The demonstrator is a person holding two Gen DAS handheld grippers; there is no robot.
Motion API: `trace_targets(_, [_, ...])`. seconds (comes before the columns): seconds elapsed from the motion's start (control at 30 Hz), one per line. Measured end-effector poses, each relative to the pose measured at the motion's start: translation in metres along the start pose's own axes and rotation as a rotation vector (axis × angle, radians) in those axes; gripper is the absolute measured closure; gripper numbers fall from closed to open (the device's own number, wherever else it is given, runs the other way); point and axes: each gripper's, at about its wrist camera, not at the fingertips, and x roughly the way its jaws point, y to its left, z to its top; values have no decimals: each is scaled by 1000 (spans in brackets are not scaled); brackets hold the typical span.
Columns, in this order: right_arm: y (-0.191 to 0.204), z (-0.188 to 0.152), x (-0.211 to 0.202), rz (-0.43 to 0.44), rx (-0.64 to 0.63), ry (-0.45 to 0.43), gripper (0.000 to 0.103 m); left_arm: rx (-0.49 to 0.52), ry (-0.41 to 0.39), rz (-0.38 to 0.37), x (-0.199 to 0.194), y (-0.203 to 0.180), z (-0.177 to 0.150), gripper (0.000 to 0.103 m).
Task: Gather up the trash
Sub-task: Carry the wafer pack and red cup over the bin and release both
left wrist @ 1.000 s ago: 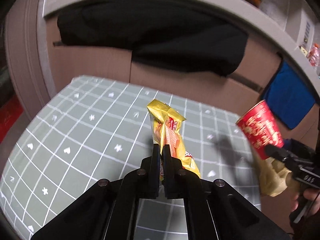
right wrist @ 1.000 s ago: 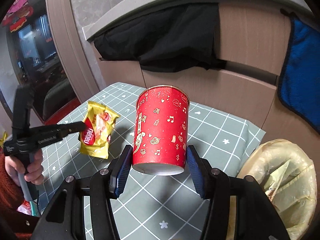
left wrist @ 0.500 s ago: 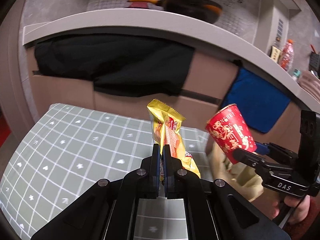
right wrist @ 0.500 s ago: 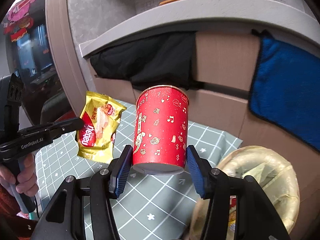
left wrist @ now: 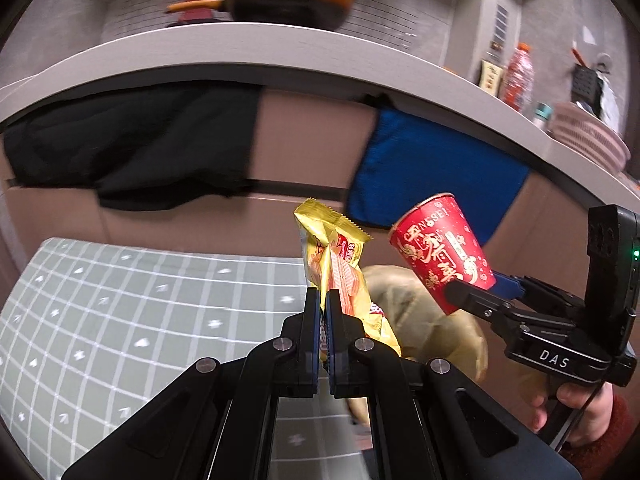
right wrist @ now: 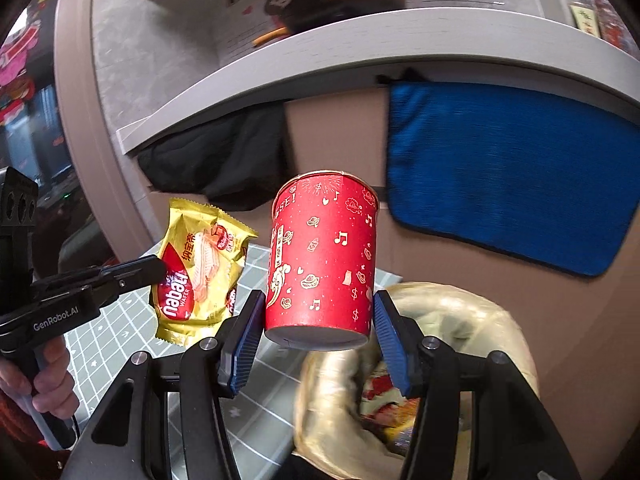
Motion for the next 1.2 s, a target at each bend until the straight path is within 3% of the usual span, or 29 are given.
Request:
trace_targets(0.27, [-51,-10,-17,-86,66,-2,52,44,58,-112,47,-48,0,100])
trace_targets(0.47, [-82,-21,-14,-124,120,17,51,35,118,-142,85,-66,-11,100])
trace_targets(0.83, [-107,-38,15,-134,166,92,51,-18,254,-164,144,-61,-39,100])
trace_targets(1.0, [-112,-46,27,-128,196,121,51,-94,306,-215,157,-49,-46,91])
trace_targets(1.2, [-107,-52,33,-126,184,133,51,-117,301,-185,151,-40,-47,81])
